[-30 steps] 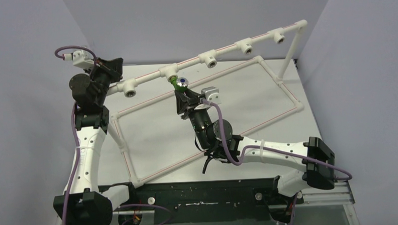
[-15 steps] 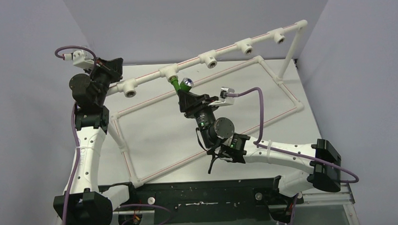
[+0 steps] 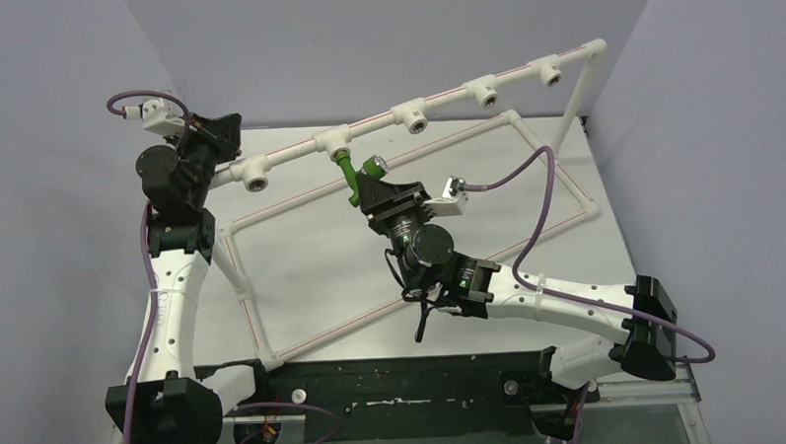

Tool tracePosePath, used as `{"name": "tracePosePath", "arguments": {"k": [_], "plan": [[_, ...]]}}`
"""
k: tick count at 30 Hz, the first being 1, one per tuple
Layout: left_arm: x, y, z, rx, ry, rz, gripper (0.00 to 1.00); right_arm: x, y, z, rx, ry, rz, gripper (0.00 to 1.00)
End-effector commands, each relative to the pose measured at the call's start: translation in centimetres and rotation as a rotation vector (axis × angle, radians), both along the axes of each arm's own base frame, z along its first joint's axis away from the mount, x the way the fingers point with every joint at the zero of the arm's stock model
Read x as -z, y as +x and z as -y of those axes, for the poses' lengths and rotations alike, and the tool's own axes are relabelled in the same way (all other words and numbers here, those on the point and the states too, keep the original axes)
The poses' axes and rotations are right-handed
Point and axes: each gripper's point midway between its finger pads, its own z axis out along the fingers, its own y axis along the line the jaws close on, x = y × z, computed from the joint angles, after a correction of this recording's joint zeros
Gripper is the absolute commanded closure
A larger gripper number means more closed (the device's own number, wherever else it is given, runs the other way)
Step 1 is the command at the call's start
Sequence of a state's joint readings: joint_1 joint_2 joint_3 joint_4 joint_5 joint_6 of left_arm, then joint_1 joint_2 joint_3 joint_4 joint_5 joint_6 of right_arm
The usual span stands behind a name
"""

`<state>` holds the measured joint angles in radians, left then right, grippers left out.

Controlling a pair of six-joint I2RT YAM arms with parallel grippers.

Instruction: Install the water faucets

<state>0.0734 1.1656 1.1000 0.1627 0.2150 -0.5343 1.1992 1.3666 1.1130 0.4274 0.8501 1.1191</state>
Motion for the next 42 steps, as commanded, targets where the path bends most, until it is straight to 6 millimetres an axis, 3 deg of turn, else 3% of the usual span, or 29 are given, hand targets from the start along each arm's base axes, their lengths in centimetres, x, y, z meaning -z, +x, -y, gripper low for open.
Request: {"name": "tracePosePath", "arguments": {"k": [1,11,15,29,36,42], "plan": [[18.3,-1.2,-0.5,-0.015,-0.032,-0.579,1.0,-1.7,1.0,2.8,0.103,0.092,-0.027,0.91],[18.4,-1.2,-0.5,-0.016,-0.032,-0.581,1.0,-1.9,0.6,3.3,0.087,0.098,-0.022,0.52],[18.4,-1.2,-0.5,-0.017,-0.031,-0.581,1.0,-1.8,0.5,3.4,0.08,0.094,-0.026,0.43],[18.3,-1.3,-0.6,-0.019,-0.028,-0.579,1.0,-2.4,-1.4,4.3,-0.024,-0.162,0.094,0.28],[18.6,-1.2,-0.6,-0.017,-0.03,-0.588,1.0,-3.3,-2.5,5.0,-0.07,-0.426,0.258,0.23],[18.7,-1.1,-0.5,-0.014,-0.033,-0.592,1.0,-5.6,-3.6,4.7,-0.136,-0.766,0.53,0.23]]}}
